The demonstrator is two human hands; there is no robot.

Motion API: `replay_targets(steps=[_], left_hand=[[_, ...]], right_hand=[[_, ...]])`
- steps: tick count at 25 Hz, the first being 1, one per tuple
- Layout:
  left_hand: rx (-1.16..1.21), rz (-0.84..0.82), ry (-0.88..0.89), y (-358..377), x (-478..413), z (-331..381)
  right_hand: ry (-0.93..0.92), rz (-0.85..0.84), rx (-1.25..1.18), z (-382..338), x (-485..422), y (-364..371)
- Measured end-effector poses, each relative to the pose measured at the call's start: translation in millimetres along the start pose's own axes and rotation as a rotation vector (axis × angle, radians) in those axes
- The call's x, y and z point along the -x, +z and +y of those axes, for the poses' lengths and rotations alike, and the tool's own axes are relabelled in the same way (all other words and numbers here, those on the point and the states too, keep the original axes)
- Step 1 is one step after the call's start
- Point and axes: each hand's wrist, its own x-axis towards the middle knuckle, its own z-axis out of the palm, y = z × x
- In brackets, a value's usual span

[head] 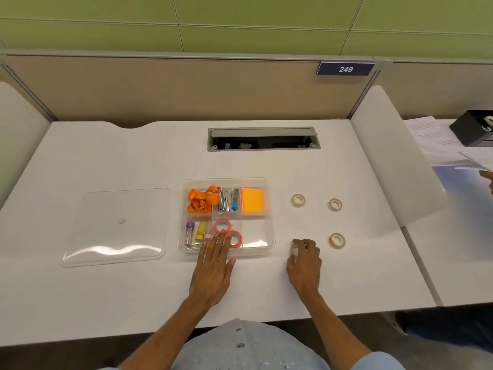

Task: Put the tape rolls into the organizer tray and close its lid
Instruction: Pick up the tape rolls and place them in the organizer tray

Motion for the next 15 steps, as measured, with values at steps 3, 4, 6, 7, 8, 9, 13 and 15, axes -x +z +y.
replay_targets(steps=[3,4,6,7,8,9,13,15], left_hand=[[0.011,0.004,-0.014,0,1,2],[0.012,-0.002,-0.02,0,1,2],[0.023,0.002,-0.023,0,0,2],[0.025,0.003,-0.026,0,0,3],[0.023,-0.003,-0.029,0,0,3],[0.023,-0.007,-0.031,1,0,3],[0.033,-0.014,-0.041,1,-1,3],[0.037,-0.016,-0.049,2,-1,4]], right_hand=[[0.018,0.037,-0.156,-7,-4,-2],[0.008,0.079,-0.184,-12,-6,-3],[-0.062,0.169,-0.22,-24,-11,-7],[-0.12,0.187,-0.232,-32,-14,-9],[-0.187,0.176,-0.229,-40,-18,-10],[-0.253,0.141,-0.194,-48,-21,-10],[-0.46,-0.026,0.093,-70,-28,-2],[-0.478,-0.104,0.197,-75,-28,4]])
